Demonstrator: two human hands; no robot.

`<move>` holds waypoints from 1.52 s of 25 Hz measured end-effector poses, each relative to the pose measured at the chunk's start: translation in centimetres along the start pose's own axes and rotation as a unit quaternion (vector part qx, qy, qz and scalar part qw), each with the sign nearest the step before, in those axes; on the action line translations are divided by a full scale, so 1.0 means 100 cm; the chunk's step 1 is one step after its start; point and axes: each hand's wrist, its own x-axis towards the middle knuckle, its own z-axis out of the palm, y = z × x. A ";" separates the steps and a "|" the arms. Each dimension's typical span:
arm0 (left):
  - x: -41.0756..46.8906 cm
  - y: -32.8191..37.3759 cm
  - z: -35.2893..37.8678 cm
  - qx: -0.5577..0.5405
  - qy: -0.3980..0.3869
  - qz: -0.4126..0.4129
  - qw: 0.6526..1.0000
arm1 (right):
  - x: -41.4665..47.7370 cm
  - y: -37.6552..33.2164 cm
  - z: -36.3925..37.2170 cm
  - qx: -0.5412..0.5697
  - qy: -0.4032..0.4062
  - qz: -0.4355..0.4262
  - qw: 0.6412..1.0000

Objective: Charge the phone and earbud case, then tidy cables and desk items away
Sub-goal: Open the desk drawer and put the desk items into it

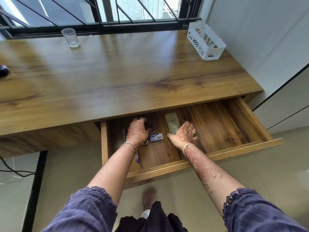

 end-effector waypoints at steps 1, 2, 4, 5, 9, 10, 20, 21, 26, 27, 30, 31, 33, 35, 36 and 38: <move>-0.003 0.000 -0.005 -0.006 0.008 0.005 1.000 | -0.003 -0.002 -0.002 0.006 0.009 -0.007 1.000; -0.007 0.001 -0.009 -0.016 0.015 0.013 1.000 | -0.007 -0.003 -0.003 0.016 0.025 -0.016 0.999; -0.015 0.003 -0.019 -0.048 0.035 0.036 0.998 | -0.016 -0.008 -0.006 0.038 0.067 -0.045 0.996; -0.019 0.004 -0.026 -0.066 0.048 0.048 0.996 | -0.021 -0.012 -0.007 0.046 0.088 -0.066 0.993; -0.031 0.009 -0.062 -0.108 0.086 0.066 0.988 | -0.039 -0.040 -0.017 0.057 0.151 -0.154 0.975; -0.030 0.008 -0.072 -0.111 0.096 0.068 0.987 | -0.041 -0.052 -0.019 0.066 0.149 -0.173 0.971; 0.024 -0.048 -0.188 -0.157 0.196 0.045 0.967 | -0.030 -0.213 -0.011 0.118 0.076 -0.326 0.935; 0.034 -0.058 -0.199 -0.164 0.203 0.043 0.964 | -0.024 -0.234 -0.009 0.129 0.065 -0.326 0.934; 0.112 -0.120 -0.253 -0.193 0.206 0.015 0.959 | 0.011 -0.345 0.018 0.188 0.016 -0.295 0.937; 0.131 -0.131 -0.262 -0.197 0.202 0.008 0.959 | 0.022 -0.366 0.025 0.194 0.006 -0.294 0.936; 0.195 -0.160 -0.283 -0.198 0.189 0.004 0.962 | 0.056 -0.433 0.047 0.205 0.001 -0.313 0.928; 0.216 -0.168 -0.288 -0.196 0.184 0.003 0.963 | 0.067 -0.453 0.053 0.205 0.001 -0.323 0.924; 0.254 -0.181 -0.294 -0.203 0.176 -0.008 0.963 | 0.087 -0.486 0.066 0.205 0.001 -0.333 0.921; 0.286 -0.193 -0.295 -0.238 0.166 -0.029 0.957 | 0.107 -0.511 0.080 0.196 0.007 -0.335 0.922; 0.299 -0.197 -0.294 -0.256 0.164 -0.036 0.952 | 0.116 -0.521 0.086 0.191 0.015 -0.336 0.922; 0.320 -0.200 -0.295 -0.273 0.165 -0.041 0.947 | 0.134 -0.535 0.095 0.190 0.031 -0.328 0.925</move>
